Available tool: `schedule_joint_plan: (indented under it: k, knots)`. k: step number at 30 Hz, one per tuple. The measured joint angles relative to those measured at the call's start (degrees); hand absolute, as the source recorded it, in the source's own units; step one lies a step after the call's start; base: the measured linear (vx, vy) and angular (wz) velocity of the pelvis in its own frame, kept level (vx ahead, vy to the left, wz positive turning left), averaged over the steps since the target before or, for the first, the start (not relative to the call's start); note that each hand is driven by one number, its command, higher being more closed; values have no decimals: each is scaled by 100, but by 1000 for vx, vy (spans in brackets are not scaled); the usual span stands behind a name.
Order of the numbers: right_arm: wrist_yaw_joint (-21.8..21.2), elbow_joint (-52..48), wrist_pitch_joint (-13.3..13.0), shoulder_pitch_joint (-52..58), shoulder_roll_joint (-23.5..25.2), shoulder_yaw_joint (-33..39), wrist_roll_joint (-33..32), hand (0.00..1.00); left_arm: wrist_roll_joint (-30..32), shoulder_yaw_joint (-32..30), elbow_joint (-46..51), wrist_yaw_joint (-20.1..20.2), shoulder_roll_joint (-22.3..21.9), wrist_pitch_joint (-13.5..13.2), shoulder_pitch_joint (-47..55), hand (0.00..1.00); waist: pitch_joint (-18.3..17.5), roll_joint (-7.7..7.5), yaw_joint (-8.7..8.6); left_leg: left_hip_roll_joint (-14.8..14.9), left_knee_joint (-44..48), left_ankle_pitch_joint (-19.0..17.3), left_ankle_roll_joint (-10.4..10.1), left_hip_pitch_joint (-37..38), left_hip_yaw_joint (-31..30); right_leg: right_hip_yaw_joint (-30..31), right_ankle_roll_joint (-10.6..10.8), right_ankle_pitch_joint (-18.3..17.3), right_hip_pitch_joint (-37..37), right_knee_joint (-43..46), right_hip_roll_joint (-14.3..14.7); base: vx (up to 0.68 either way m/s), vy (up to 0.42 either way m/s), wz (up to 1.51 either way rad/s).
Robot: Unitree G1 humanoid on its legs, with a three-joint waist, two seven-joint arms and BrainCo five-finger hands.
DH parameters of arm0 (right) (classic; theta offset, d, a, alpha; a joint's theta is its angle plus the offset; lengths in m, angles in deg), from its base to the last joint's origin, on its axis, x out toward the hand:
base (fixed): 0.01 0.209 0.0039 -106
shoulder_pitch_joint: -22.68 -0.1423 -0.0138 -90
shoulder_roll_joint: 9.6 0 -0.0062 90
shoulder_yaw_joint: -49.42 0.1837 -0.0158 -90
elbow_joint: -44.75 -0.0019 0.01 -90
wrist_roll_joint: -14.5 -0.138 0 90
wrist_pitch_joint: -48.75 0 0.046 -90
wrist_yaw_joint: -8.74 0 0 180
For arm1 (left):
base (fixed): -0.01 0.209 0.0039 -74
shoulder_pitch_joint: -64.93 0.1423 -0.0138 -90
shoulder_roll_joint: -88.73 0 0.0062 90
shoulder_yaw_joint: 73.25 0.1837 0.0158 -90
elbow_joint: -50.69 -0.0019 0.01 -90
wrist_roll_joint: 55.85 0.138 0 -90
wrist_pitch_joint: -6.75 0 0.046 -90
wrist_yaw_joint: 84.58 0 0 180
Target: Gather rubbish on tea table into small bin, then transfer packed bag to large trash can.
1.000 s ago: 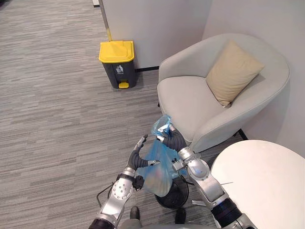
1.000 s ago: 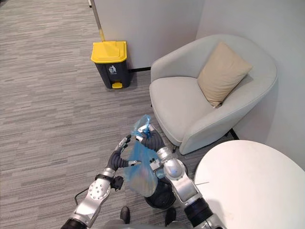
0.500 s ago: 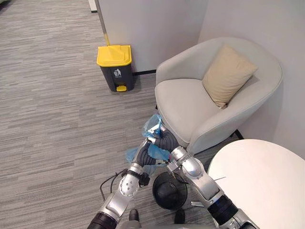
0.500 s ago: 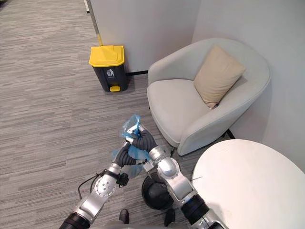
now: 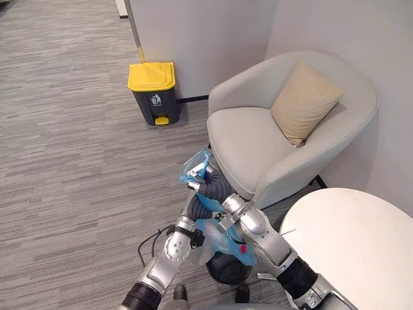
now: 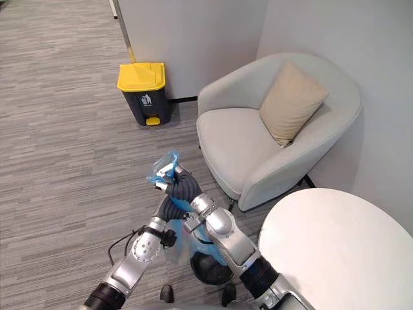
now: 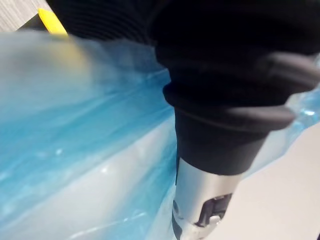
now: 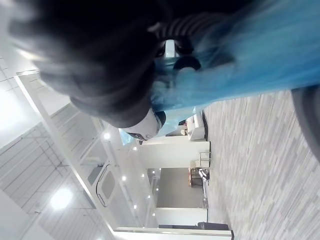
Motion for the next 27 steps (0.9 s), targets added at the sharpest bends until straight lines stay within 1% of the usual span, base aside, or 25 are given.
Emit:
schedule_joint_plan:
  k: [7, 11, 20, 23, 24, 25, 26, 27]
  knots:
    - [22, 0, 6, -338, -9, -195, -10, 100, -60, 31, -220, 4, -14, -5, -10, 0, -49, -3, -3, 18, 8, 1, 0, 12, 14, 23, -19, 34, 12, -21, 21, 0, 0, -1]
    - [24, 0, 8, -491, -9, -199, -257, 100, -127, 35, -264, 9, -8, -2, -12, 0, -52, -2, 4, 27, 12, 1, -1, 15, 13, 23, -22, 36, 16, -22, 31, 0, 0, 0]
    - [17, -112, 9, -809, 7, -252, -503, 100, -234, -119, -200, -9, -6, 5, 2, 0, -53, 3, 38, 44, 3, -3, -6, 62, 8, 15, -28, 47, 92, -85, 56, 0, 0, 0]
    - [15, -315, 9, -834, 81, -519, -576, 100, -233, -223, -102, -120, -29, 16, 13, 0, -58, 13, 46, 49, -8, -2, -7, 109, 11, 19, -28, 46, 132, -85, 62, 0, 0, 0]
    - [20, -325, 10, -874, 137, -677, -671, 100, -224, -213, -207, -200, -43, -32, -11, 0, -59, 13, 45, 52, -4, -2, -7, 113, 3, 14, -28, 47, 141, -87, 64, 0, 0, 0]
    - [24, -321, 25, -952, 139, -883, -674, 100, -154, -142, -420, -432, -115, -14, -120, 100, -59, 13, 54, 56, -2, -2, -8, 112, -2, 10, -31, 49, 143, -87, 68, 0, 0, 0]
    - [24, -320, 28, -961, 139, -939, -674, 100, -104, -116, -490, -512, -148, 17, -177, 100, -59, 13, 74, 58, -2, -1, -10, 112, -7, 5, -32, 49, 146, -88, 69, -36, 3, 2]
    - [37, -319, 28, -961, 139, -1031, -683, 100, -21, -67, -583, -637, -208, 87, -301, 100, -59, 13, 131, 63, -3, -1, -12, 112, -10, 3, -32, 49, 146, -88, 73, -32, 3, 2]
